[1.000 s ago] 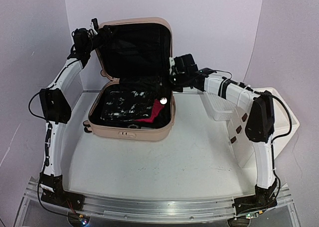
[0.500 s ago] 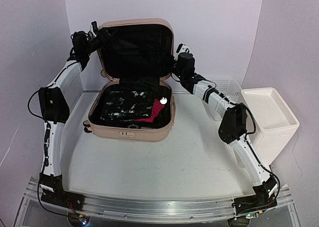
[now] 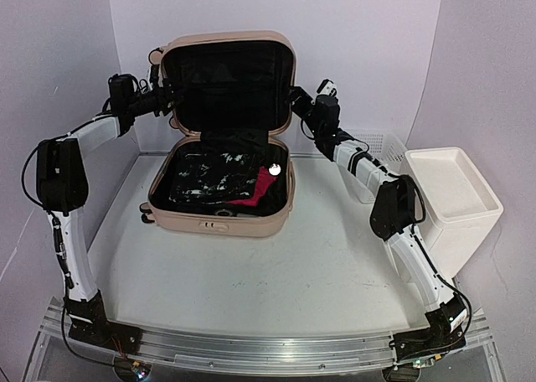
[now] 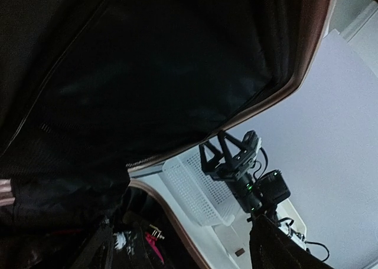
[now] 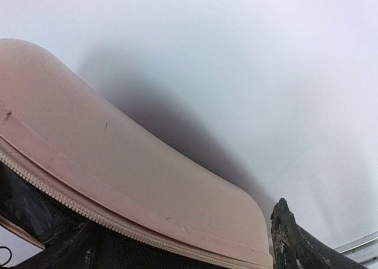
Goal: Open, take out, and arrange the luggage
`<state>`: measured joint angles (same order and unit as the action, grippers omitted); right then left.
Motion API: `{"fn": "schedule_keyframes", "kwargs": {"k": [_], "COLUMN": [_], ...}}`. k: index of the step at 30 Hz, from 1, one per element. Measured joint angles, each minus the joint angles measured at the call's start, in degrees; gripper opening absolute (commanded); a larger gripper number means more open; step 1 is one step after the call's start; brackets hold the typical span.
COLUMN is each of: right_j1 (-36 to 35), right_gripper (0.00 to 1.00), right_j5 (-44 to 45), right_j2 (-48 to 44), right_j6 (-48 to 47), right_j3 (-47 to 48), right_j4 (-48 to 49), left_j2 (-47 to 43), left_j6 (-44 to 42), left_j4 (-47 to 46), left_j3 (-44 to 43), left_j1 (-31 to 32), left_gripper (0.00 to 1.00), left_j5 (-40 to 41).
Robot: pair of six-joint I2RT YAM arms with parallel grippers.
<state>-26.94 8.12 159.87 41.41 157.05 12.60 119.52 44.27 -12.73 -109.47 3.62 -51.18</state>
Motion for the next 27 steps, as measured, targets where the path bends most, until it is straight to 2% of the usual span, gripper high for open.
{"fn": "schedule_keyframes", "kwargs": {"k": [3,7,9,12,17,18,20,24,27], "right_j1": [0.00,-0.17,-0.35,-0.46,-0.92,-1.42,-1.75,-2.78,-4.09], "right_gripper": [0.98,0.98,0.98,0.98,0.98,0.98,0.98,0.98,0.98], "right_j5": [0.00,-0.17,-0.26,-1.36,-4.76,-5.64,-5.90,-8.41,-11.02], "right_j2": [0.00,0.00,0.00,-0.50,-8.98,-15.41,-18.05,-30.08,-36.72], "right_j6": [-0.44,-0.85,-1.01,-1.60,-5.07,-6.01,-6.54,-7.48,-7.39], "right_j3": [0.00,0.00,0.00,-1.22,-14.97,-23.12,-25.94,-37.94,-44.26], "right_j4": [-0.09,-0.46,-1.42,-3.48,-15.52,-23.43,-25.33,-39.34,-44.09], "left_j2": [-2.58,-3.52,-2.75,1.73,12.41,15.67,16.04,16.31,16.31], "left_j6": [-2.93,-5.99,-6.80,-6.80,-5.62,-5.18,-5.27,-5.88,-6.60], "left_j4": [0.85,1.36,2.14,2.19,2.36,2.23,2.29,2.71,2.69], "left_j3": [5.86,7.65,5.44,-4.22,-24.44,-28.79,-28.96,-28.96,-28.96], "left_j1": [-0.59,-1.53,-2.19,-2.82,-3.19,-2.97,-2.75,-1.88,-1.03], "left_gripper": [0.63,0.66,0.67,0.68,0.70,0.72,0.74,0.77,0.79], "left_j5": [0.83,3.45,4.28,4.83,5.03,5.25,5.44,6.49,6.99]}}
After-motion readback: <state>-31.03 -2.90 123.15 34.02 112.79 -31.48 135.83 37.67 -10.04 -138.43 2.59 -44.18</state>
